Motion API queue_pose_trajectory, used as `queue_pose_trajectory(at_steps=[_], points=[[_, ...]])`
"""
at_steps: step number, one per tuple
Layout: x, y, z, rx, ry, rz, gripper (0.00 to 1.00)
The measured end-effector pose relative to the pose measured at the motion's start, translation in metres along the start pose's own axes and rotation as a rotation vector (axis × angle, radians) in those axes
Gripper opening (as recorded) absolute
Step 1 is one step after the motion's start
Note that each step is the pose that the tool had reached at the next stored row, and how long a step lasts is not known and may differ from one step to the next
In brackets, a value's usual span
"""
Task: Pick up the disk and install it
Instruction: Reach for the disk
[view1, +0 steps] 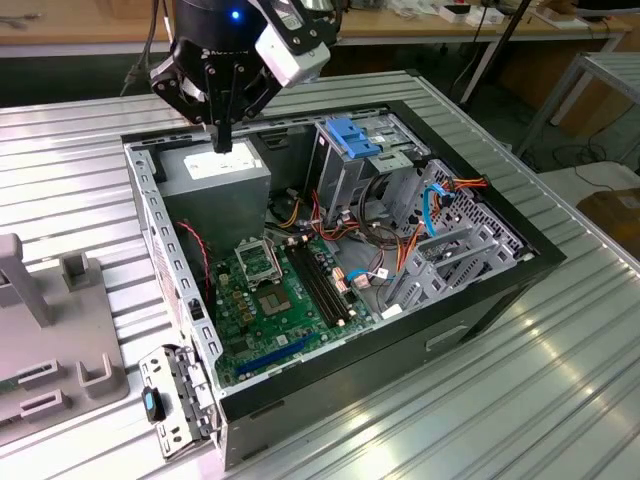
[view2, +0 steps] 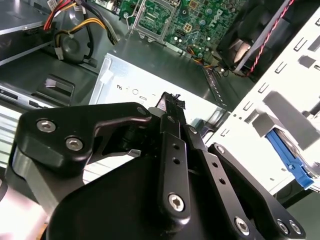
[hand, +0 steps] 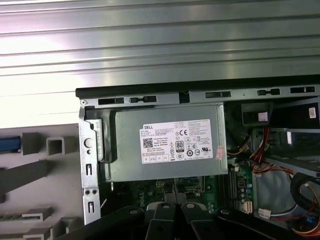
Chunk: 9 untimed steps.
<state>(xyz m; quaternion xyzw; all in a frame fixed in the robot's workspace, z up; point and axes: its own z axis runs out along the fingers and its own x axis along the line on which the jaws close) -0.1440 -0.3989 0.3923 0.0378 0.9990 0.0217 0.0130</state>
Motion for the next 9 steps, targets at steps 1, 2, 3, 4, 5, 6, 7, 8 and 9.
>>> queue_pose_trajectory(at_steps=[1,2,3,4,5,6,7,8,9], points=[[0.0019,-0.0002,0.0000,0.0000,-0.0001,0.000,0.11],[0.0033,-0.0002,0.0000,-0.0001,-0.0001,0.000,0.11],[0.0046,-0.0003,-0.0001,0.0000,0.0000,0.000,0.11],[0.0076,-0.0006,-0.0002,0.0001,0.0000,0.000,0.11],[0.0105,-0.0008,-0.0003,0.0000,-0.0001,0.000,0.11],[0.0123,-0.0009,-0.0003,0.0000,-0.0001,0.000,0.11],[0.0140,-0.0011,-0.0003,-0.0001,-0.0001,0.000,0.11],[0.0151,-0.0012,-0.0004,0.0000,-0.0001,0.000,0.11],[0.0159,-0.0012,-0.0004,-0.0001,-0.0001,0.000,0.11]])
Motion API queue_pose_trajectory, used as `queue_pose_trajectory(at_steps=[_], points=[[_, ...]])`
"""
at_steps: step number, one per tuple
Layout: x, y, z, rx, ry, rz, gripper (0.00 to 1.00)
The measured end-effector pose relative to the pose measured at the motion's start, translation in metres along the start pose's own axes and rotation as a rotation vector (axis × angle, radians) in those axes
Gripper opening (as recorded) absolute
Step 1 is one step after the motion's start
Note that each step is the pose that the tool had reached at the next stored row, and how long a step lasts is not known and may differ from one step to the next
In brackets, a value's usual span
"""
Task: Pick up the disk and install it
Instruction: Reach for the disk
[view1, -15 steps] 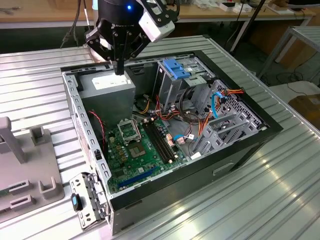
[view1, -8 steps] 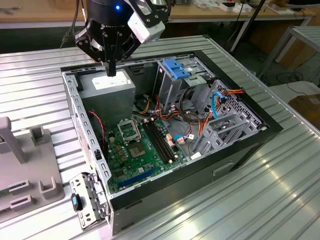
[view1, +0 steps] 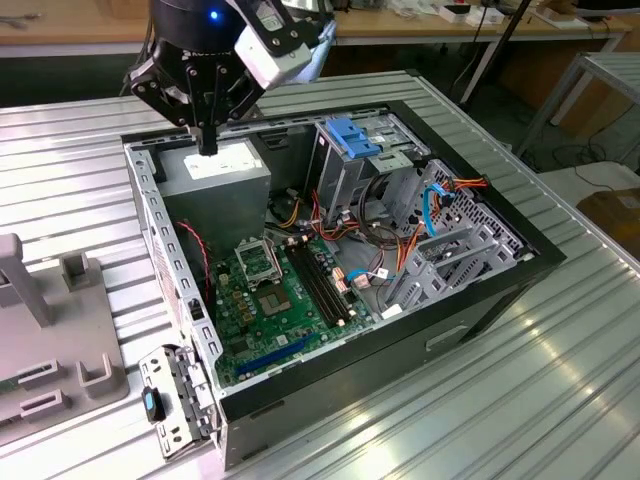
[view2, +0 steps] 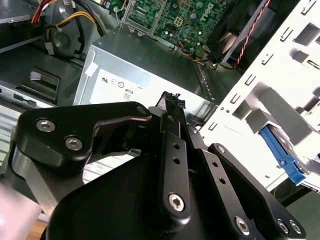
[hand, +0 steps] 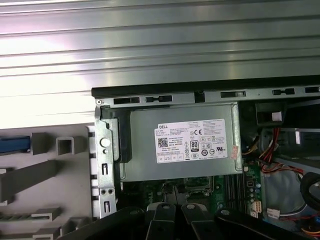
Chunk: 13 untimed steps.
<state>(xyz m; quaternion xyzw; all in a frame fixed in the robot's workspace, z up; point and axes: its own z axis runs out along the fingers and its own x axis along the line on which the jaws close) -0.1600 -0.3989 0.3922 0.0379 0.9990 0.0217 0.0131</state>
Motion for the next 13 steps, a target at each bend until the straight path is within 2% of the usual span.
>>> queue_pose_trajectory(at_steps=[4,13], points=[[0.0031,-0.0002,-0.0001,0.0001,0.0001,0.000,0.11],[0.0148,-0.0011,-0.0004,0.0000,0.0000,0.000,0.11]])
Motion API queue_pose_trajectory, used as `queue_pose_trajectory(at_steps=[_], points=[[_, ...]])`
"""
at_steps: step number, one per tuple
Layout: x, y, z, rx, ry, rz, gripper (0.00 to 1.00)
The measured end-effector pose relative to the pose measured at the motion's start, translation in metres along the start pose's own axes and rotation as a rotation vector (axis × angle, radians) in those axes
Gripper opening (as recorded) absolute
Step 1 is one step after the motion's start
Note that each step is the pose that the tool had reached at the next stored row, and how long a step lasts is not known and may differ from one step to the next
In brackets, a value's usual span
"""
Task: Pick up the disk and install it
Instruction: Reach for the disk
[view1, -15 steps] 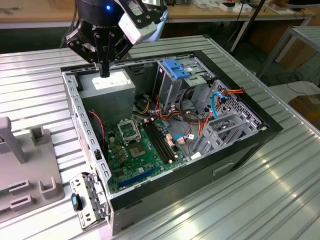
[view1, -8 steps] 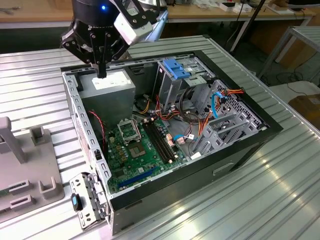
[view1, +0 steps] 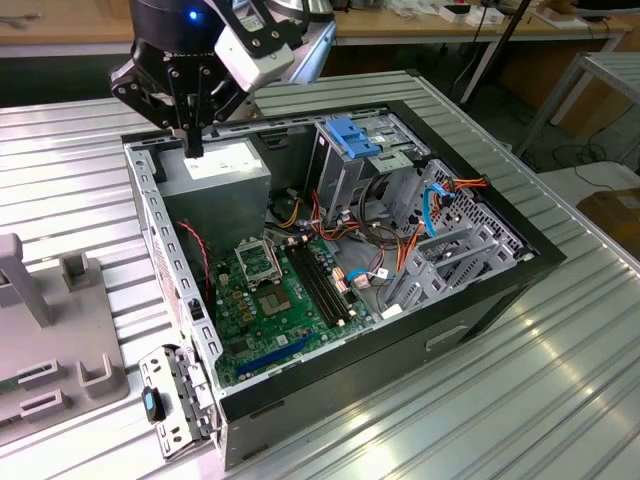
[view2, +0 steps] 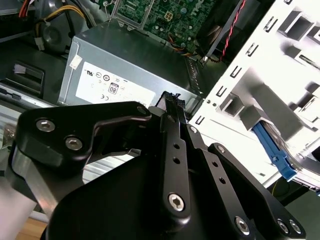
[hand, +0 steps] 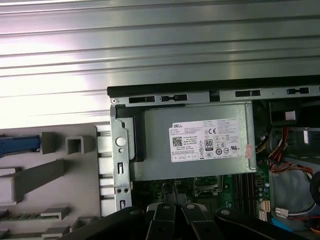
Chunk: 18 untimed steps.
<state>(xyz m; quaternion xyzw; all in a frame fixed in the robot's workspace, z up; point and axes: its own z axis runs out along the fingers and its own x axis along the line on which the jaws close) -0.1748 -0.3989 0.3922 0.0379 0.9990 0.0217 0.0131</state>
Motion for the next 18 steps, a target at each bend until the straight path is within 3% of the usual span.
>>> queue_pose_trajectory(at_steps=[14,18], points=[[0.0015,-0.0001,-0.0001,0.0001,0.0001,0.000,0.11],[0.0149,-0.0011,-0.0004,0.0000,0.0000,0.000,0.11]])
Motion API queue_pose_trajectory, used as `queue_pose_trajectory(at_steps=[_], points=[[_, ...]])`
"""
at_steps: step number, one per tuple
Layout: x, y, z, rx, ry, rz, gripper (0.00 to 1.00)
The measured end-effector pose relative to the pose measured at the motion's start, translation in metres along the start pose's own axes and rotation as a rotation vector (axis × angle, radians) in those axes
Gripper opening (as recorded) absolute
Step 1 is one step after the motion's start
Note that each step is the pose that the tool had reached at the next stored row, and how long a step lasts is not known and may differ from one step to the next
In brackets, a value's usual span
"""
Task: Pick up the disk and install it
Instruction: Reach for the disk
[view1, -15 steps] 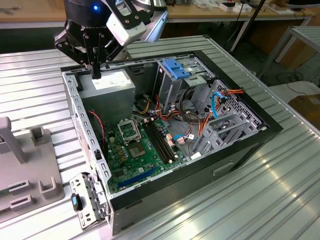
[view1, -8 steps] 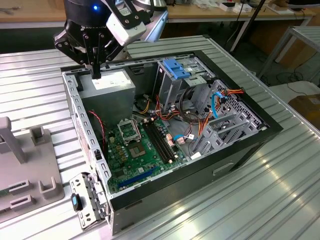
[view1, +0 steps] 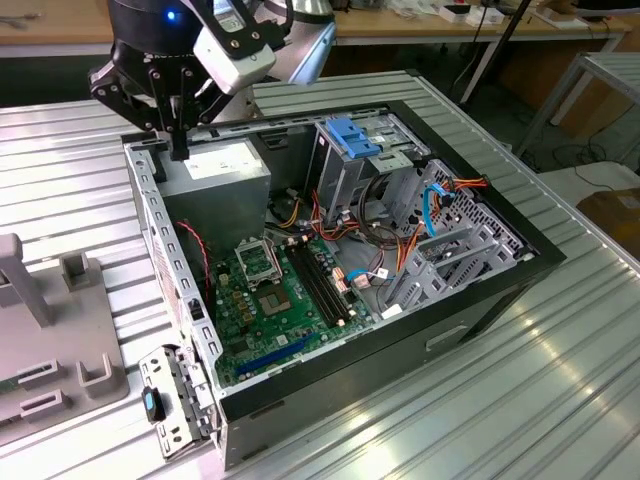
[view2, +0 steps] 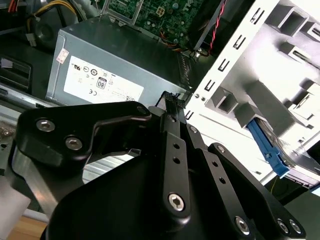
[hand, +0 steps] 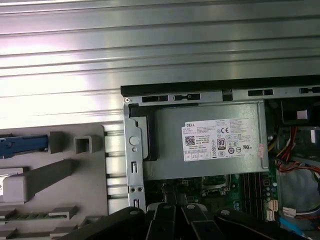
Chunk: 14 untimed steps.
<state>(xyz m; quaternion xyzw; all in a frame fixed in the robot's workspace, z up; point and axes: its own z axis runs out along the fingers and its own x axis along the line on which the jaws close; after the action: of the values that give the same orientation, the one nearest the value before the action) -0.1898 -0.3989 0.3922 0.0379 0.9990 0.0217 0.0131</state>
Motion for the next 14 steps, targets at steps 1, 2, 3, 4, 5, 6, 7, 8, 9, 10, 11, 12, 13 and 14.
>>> queue_pose_trajectory(at_steps=[1,2,3,4,5,6,7,8,9,10,11,12,13,14], points=[[0.0016,-0.0001,0.0000,0.0000,0.0000,0.000,0.11],[0.0028,-0.0002,-0.0001,0.0000,0.0000,0.000,0.11],[0.0059,-0.0004,-0.0002,0.0000,0.0000,0.000,0.11],[0.0077,-0.0006,-0.0002,-0.0001,0.0000,0.000,0.11],[0.0089,-0.0007,-0.0002,0.0000,0.0000,0.000,0.11],[0.0095,-0.0007,-0.0003,0.0000,0.0000,0.000,0.11],[0.0106,-0.0008,-0.0003,0.0000,0.0000,0.000,0.11],[0.0120,-0.0009,-0.0003,0.0000,0.0000,0.000,0.11],[0.0130,-0.0010,-0.0004,0.0000,0.0000,0.000,0.11],[0.0140,-0.0010,-0.0004,0.0000,0.0000,0.000,0.11],[0.0147,-0.0011,-0.0004,0.0000,0.0000,0.000,0.11],[0.0151,-0.0011,-0.0004,0.0000,0.0000,0.000,0.11],[0.0155,-0.0012,-0.0004,0.0000,0.0000,0.000,0.11],[0.0160,-0.0012,-0.0004,0.0000,0.0000,0.000,0.11]])
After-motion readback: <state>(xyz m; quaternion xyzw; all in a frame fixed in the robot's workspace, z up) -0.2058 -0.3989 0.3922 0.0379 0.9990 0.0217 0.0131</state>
